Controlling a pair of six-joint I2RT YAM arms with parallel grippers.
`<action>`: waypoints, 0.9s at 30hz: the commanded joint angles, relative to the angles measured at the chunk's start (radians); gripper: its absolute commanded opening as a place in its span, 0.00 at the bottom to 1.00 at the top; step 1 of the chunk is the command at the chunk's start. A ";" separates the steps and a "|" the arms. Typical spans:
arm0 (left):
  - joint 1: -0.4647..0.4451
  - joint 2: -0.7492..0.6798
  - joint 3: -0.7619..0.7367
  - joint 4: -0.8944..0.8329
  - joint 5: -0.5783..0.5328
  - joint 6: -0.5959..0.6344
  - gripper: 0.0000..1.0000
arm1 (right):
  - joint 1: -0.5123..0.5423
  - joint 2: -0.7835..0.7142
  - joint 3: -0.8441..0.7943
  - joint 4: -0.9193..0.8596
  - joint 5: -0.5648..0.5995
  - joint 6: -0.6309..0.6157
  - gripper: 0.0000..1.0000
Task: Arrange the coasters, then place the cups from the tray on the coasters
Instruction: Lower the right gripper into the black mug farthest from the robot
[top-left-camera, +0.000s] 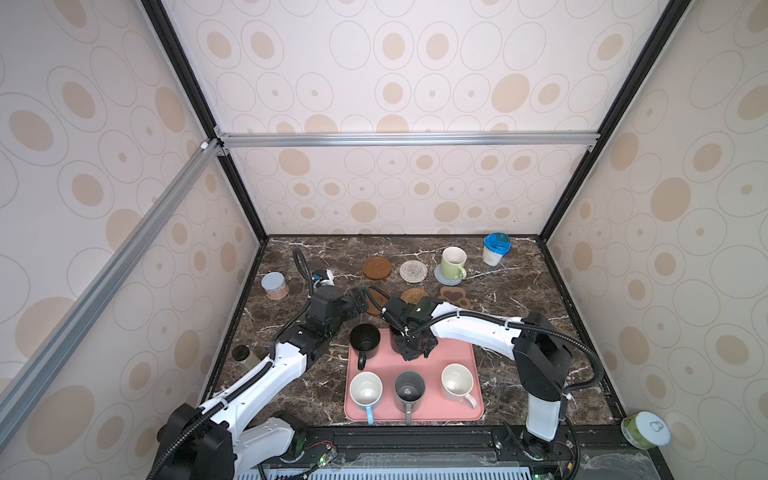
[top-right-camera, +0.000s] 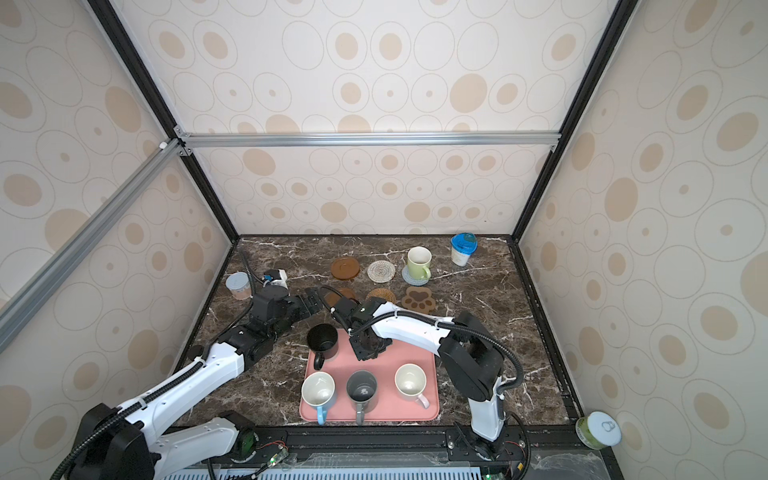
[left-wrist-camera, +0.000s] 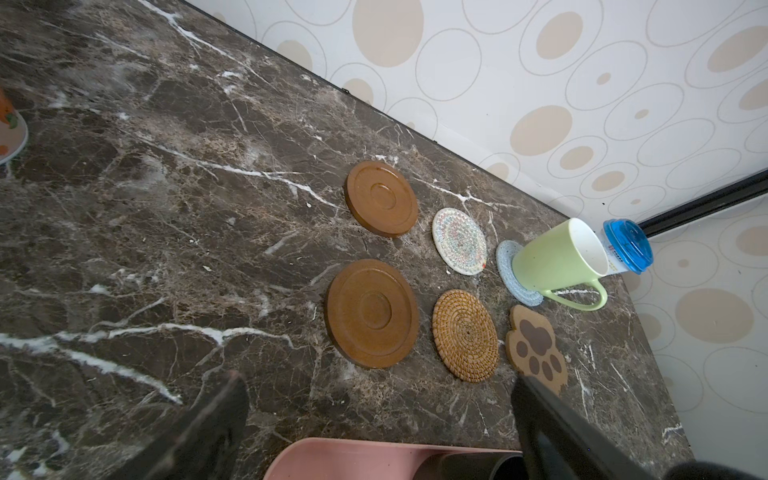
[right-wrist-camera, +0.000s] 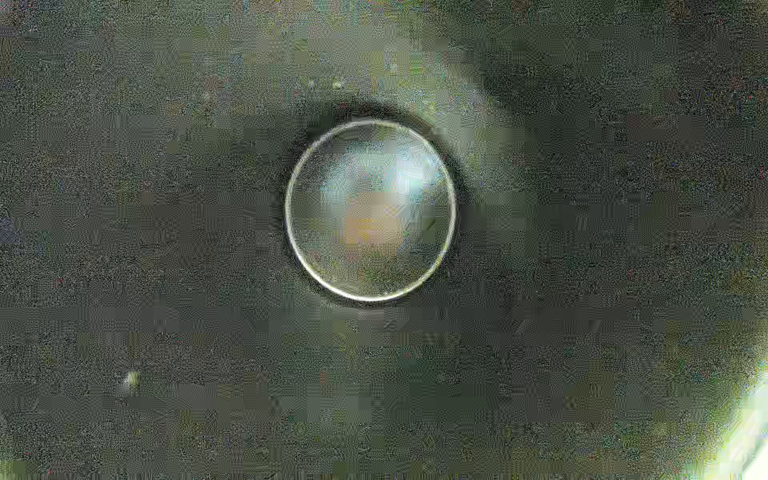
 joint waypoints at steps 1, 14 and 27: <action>0.008 -0.013 -0.003 0.012 -0.004 -0.023 1.00 | -0.008 -0.050 -0.016 0.038 0.049 -0.007 0.16; 0.008 -0.013 -0.008 0.014 -0.003 -0.023 1.00 | -0.008 -0.152 -0.042 0.063 0.076 -0.047 0.13; 0.009 -0.016 -0.002 0.011 -0.004 -0.020 1.00 | -0.011 -0.178 0.029 0.051 0.088 -0.098 0.11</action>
